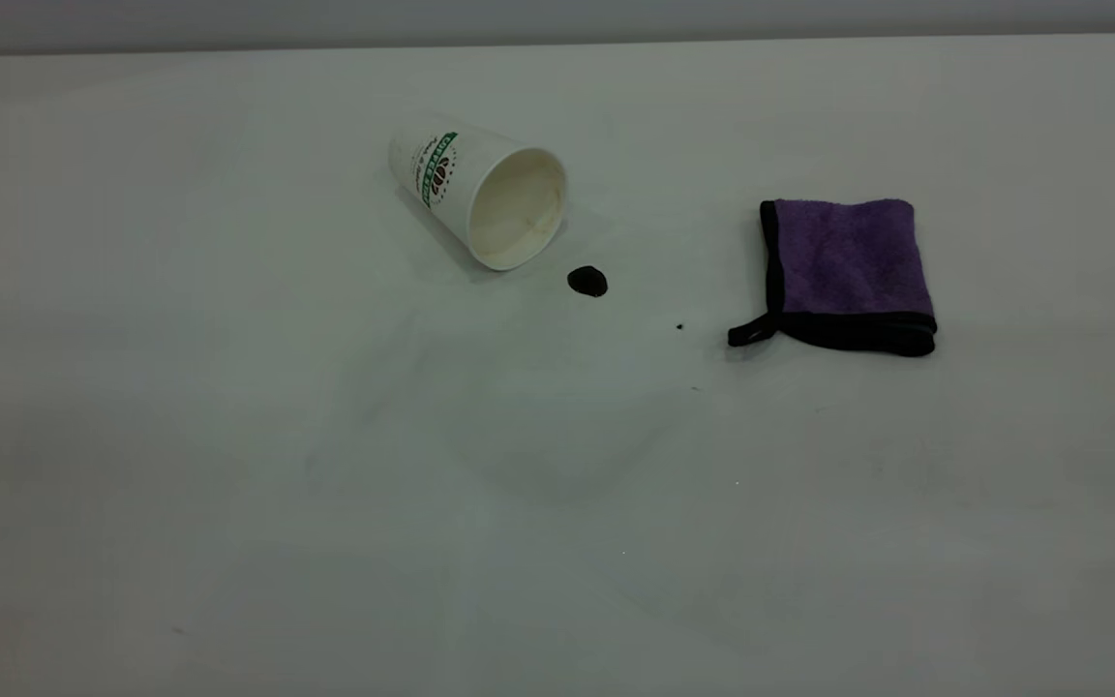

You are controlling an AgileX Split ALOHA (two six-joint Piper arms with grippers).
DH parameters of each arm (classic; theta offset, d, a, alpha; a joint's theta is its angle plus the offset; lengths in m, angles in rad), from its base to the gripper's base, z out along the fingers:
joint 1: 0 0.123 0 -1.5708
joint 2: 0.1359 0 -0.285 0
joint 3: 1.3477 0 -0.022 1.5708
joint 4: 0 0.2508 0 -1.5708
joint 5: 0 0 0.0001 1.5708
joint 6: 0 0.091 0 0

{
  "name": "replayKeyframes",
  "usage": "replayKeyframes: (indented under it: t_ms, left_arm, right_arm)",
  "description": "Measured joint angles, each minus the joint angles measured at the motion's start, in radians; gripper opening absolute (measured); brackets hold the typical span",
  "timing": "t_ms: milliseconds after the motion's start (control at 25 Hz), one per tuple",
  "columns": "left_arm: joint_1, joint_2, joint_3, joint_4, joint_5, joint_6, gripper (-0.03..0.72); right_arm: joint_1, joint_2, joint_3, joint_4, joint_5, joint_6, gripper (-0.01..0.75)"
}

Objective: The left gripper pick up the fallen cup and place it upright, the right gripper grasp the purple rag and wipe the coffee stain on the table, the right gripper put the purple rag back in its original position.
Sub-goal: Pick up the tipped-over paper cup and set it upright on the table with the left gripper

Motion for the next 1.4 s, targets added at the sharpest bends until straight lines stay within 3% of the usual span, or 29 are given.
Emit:
replayKeyframes:
  t_ms: [320, 520, 640, 1000, 1200, 1400]
  left_arm:
    - [0.0, 0.407, -0.055, -0.01, -0.241, 0.058, 0.556]
    - [-0.017, 0.649, -0.125, -0.065, -0.331, 0.132, 0.556]
    - [-0.084, 0.784, -0.161, -0.074, -0.386, 0.143, 0.556]
    - [-0.379, 1.252, -0.299, -0.039, -0.576, 0.065, 0.556]
    - [-0.479, 1.518, -0.492, 0.058, -0.603, -0.077, 0.556]
    - [-0.546, 1.763, -0.704, 0.254, -0.611, -0.258, 0.556]
  right_arm:
    - [0.0, 0.0, 0.0, 0.0, 0.0, 0.0, 0.406]
    - [0.0, 0.0, 0.0, 0.0, 0.0, 0.0, 0.406]
    - [0.0, 0.0, 0.0, 0.0, 0.0, 0.0, 0.406]
    - [0.0, 0.0, 0.0, 0.0, 0.0, 0.0, 0.406]
    - [0.0, 0.0, 0.0, 0.0, 0.0, 0.0, 0.406]
    - [0.0, 0.0, 0.0, 0.0, 0.0, 0.0, 0.406]
